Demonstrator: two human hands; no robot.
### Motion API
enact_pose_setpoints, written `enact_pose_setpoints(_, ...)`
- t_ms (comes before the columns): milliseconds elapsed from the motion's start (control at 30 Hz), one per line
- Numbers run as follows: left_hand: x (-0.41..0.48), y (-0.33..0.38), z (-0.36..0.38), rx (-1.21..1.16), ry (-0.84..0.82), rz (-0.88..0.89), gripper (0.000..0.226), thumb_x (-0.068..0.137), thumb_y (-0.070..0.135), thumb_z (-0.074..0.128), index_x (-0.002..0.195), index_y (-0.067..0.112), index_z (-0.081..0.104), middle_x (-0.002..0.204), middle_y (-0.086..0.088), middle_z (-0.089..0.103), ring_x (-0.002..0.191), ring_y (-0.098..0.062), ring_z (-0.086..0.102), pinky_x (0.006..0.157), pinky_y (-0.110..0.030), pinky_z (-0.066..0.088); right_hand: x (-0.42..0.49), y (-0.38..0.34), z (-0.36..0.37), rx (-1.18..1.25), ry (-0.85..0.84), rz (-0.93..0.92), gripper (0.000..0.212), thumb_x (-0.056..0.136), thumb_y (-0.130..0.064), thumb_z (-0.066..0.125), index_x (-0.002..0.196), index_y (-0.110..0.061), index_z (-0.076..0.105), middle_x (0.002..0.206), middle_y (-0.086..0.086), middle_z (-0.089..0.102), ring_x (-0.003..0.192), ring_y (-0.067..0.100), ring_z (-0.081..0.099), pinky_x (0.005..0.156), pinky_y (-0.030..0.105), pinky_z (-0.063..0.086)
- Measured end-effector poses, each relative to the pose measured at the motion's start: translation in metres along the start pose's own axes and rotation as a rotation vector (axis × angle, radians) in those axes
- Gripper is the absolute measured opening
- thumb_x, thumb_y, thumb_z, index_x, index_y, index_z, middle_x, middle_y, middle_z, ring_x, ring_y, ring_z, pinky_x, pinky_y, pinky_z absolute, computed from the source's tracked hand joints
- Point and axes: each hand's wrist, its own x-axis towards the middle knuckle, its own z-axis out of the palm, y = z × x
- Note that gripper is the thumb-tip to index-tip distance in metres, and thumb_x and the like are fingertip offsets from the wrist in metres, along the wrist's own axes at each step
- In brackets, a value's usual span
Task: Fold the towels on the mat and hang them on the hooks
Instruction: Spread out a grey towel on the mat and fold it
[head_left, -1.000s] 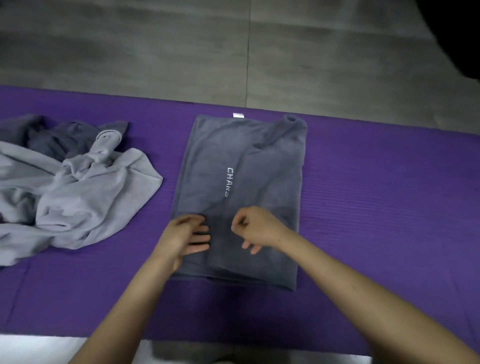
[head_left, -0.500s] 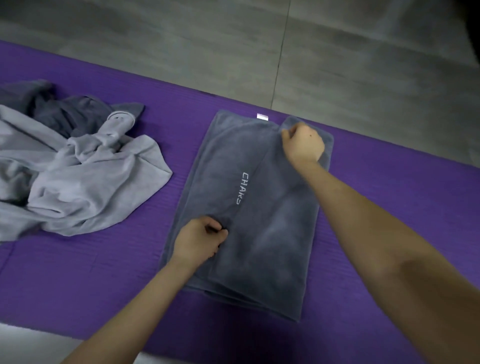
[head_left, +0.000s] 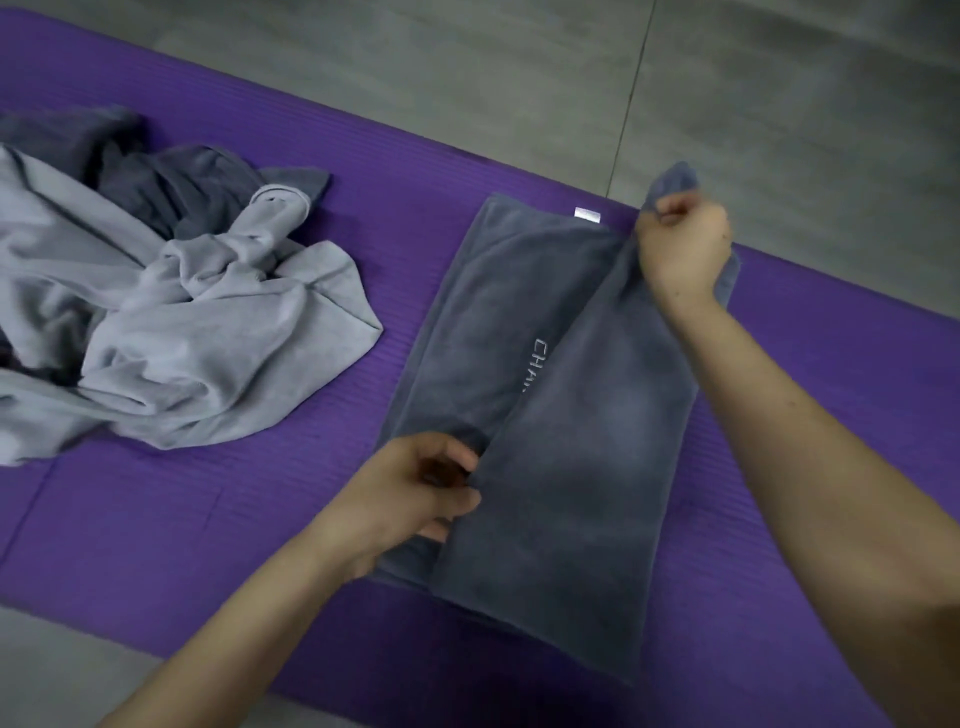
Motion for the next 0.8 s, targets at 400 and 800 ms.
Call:
enact_pose_setpoints(400,0.008,-0.061,-0.049,0.452,0.504,0.047,0.016,0.079,0.015,0.068,0.086,0.023,0.055,0.069,0.008,0.057,0.067,-0.011,0.054,0.062,-0.021,0.039,-0.058,-0.043,0.073,-0.109,-0.343,-0.317,0.025,0.086,-0.02,0.048,0.099,-0.011,0.067,0.099,0.01,0.07,0.095,0.027,0.064,0.079,0.032,0.045)
enact_pose_setpoints(800,-0.002,-0.076,-0.029,0.775,0.66,0.02,0.04,0.082,0.044,0.061,0.116,0.024,0.05,0.103,0.001,0.064,0.096,-0.023,0.061,0.075,-0.033,0.044,-0.02,0.052,-0.002,-0.108,-0.254,0.213,0.056,0.08,-0.027,0.07,0.128,-0.014,0.045,0.126,0.009,0.058,0.115,0.029,0.055,0.094,0.038,0.044)
